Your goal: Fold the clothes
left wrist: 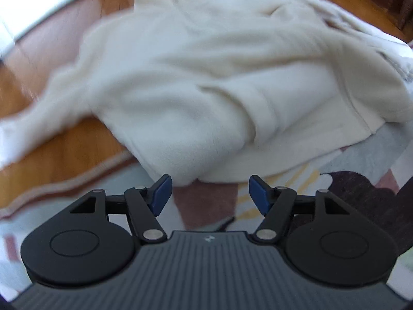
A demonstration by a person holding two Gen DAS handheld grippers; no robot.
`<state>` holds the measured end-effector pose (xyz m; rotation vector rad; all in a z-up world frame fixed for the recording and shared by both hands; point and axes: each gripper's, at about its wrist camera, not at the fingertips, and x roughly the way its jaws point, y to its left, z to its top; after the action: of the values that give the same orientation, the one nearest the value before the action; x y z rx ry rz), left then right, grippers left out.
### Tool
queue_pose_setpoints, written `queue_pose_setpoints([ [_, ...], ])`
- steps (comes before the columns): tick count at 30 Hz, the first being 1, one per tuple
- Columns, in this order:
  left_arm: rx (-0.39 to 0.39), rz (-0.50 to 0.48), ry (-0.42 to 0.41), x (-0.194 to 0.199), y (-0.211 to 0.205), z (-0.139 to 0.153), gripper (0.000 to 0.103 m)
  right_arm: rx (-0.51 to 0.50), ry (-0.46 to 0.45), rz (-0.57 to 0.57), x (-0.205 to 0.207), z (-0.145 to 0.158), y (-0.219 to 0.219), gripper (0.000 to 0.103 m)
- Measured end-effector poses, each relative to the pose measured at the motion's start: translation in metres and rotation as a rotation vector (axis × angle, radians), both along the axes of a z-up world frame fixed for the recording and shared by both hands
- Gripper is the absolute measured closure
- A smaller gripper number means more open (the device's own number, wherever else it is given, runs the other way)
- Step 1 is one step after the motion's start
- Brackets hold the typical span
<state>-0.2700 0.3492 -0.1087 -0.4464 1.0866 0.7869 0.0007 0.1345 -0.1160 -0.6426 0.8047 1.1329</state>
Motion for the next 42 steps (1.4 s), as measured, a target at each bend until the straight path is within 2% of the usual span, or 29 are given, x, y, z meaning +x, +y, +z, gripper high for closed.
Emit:
queue_pose_setpoints([
  [1,-0.019,0.014,0.01,0.001,0.004,-0.005,0.038,-0.012,-0.007,0.012,-0.002,-0.002,-0.002,0.066],
  [4,0.092,-0.03,0.141,0.006,-0.001,-0.021,0.035,-0.049,-0.054,0.069,-0.013,-0.011,-0.003,0.066],
  [5,0.135,-0.055,0.152,0.008,-0.004,-0.023,0.035,-0.061,-0.07,0.088,-0.016,-0.014,-0.003,0.066],
  [6,0.14,-0.059,0.136,0.006,-0.005,-0.022,0.037,-0.072,-0.084,0.107,-0.02,-0.018,-0.002,0.066],
  [7,0.141,-0.059,0.116,0.004,-0.004,-0.021,0.041,-0.078,-0.095,0.122,-0.022,-0.022,0.001,0.066],
  [8,0.125,-0.044,0.081,0.001,-0.001,-0.019,0.058,-0.078,-0.103,0.131,-0.025,-0.026,0.005,0.066],
  [10,0.11,-0.003,0.018,-0.007,0.011,-0.014,0.083,-0.072,-0.121,0.151,-0.027,-0.032,0.015,0.066],
  [13,0.142,0.047,-0.161,-0.019,0.029,0.013,0.086,-0.028,-0.15,0.18,-0.021,-0.027,0.038,0.067],
  [15,0.152,0.079,-0.279,-0.022,0.044,0.028,0.087,0.014,-0.143,0.191,-0.014,-0.019,0.052,0.094],
  [18,0.135,0.131,-0.4,-0.03,0.066,0.038,0.088,0.141,-0.006,0.156,0.013,0.013,0.071,0.099],
  [21,0.06,0.215,-0.482,-0.042,0.084,0.026,0.087,0.252,0.168,0.022,0.05,0.038,0.087,0.099],
  [23,0.001,0.265,-0.498,-0.047,0.086,0.012,0.087,0.257,0.231,-0.077,0.07,0.041,0.099,0.099],
  [26,-0.023,0.271,-0.503,-0.047,0.088,0.003,0.087,0.196,0.199,-0.13,0.078,0.031,0.115,0.099],
  [28,0.008,0.241,-0.467,-0.04,0.089,0.003,0.084,0.166,0.175,-0.136,0.077,0.027,0.122,0.099],
  [32,0.119,0.172,-0.403,-0.042,0.082,0.015,0.082,0.128,0.171,-0.129,0.074,0.032,0.119,0.099],
  [35,0.073,0.185,-0.45,-0.048,0.083,0.012,0.087,0.111,0.1,-0.115,0.072,0.039,0.115,0.099],
  [39,0.143,0.174,-0.394,-0.042,0.074,0.004,0.093,0.143,0.094,-0.147,0.08,0.043,0.12,0.099],
  [40,0.155,0.178,-0.397,-0.042,0.073,0.003,0.093,0.153,0.084,-0.15,0.08,0.045,0.123,0.099],
  [42,0.161,0.185,-0.452,-0.044,0.072,0.006,0.093,0.174,0.059,-0.143,0.078,0.052,0.132,0.099],
])
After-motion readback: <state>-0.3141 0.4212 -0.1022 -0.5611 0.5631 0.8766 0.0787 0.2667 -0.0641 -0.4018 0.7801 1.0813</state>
